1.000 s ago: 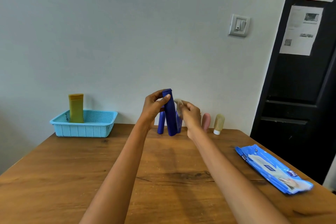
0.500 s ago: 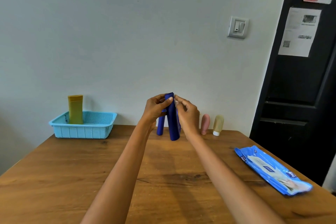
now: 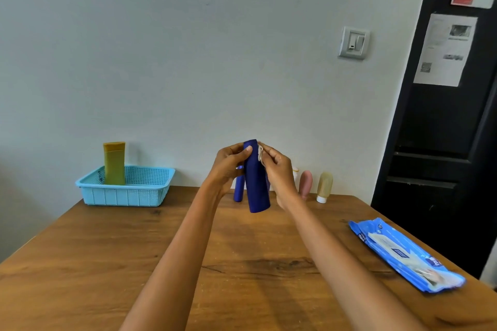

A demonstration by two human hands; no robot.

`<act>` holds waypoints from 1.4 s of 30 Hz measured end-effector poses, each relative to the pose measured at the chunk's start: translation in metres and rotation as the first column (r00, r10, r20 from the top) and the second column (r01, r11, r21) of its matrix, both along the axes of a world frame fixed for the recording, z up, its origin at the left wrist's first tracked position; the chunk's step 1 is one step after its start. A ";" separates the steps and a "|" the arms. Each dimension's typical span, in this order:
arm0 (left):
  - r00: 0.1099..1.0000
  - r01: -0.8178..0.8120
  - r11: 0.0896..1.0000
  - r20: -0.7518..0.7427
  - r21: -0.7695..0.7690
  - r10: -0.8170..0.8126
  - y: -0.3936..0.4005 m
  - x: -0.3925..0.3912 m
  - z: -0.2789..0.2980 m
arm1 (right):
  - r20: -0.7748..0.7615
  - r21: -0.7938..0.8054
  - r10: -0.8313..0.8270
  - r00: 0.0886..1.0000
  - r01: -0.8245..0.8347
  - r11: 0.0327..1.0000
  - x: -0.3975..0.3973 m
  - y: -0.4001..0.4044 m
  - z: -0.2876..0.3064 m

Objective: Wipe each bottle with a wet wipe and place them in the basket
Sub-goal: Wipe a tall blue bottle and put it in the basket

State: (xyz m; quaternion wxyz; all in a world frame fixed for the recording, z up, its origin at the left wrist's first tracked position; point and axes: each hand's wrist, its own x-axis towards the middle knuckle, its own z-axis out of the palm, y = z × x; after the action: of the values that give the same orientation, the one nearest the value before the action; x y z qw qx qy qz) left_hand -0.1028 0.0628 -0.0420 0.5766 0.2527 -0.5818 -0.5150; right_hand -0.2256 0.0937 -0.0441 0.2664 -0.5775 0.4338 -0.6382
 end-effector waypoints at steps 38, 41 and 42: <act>0.979 -0.199 0.971 0.023 -0.130 0.204 0.007 -0.007 0.003 | -0.077 0.418 -0.118 0.990 0.140 0.898 -0.011 0.008 -0.015; 0.982 -0.174 0.976 0.051 -0.134 0.182 0.006 -0.008 0.001 | 0.016 0.347 -0.108 0.994 0.095 0.933 -0.003 0.009 0.006; 0.984 -0.160 0.978 0.059 -0.135 0.169 0.006 -0.008 0.000 | 0.075 0.318 -0.097 0.992 0.069 0.946 -0.001 0.010 0.013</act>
State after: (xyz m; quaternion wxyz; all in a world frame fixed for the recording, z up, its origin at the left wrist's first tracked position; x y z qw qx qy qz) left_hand -0.1107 0.0689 -0.0416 0.6117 0.2801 -0.6109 -0.4174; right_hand -0.2265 0.1039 -0.0308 0.3471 -0.4797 0.5414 -0.5969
